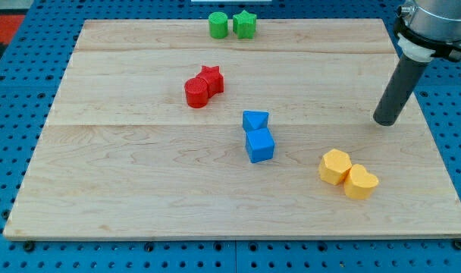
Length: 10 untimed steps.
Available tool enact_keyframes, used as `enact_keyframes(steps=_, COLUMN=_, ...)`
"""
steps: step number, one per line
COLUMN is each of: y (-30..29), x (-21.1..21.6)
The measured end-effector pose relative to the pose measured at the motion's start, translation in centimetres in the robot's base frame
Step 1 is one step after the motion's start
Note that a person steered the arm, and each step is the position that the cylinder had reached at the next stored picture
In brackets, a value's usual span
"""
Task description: Place the blue blocks to the right center of the board
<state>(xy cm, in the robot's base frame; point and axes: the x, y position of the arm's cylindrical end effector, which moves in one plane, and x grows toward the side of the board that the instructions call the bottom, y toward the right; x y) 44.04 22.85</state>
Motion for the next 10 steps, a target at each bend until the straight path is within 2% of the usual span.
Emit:
enact_keyframes(steps=5, y=0.7, x=0.0)
enact_keyframes(steps=7, y=-0.1, x=-3.5)
enact_keyframes(steps=8, y=-1.6, x=-6.3)
enact_keyframes(steps=10, y=-8.2, x=-6.2)
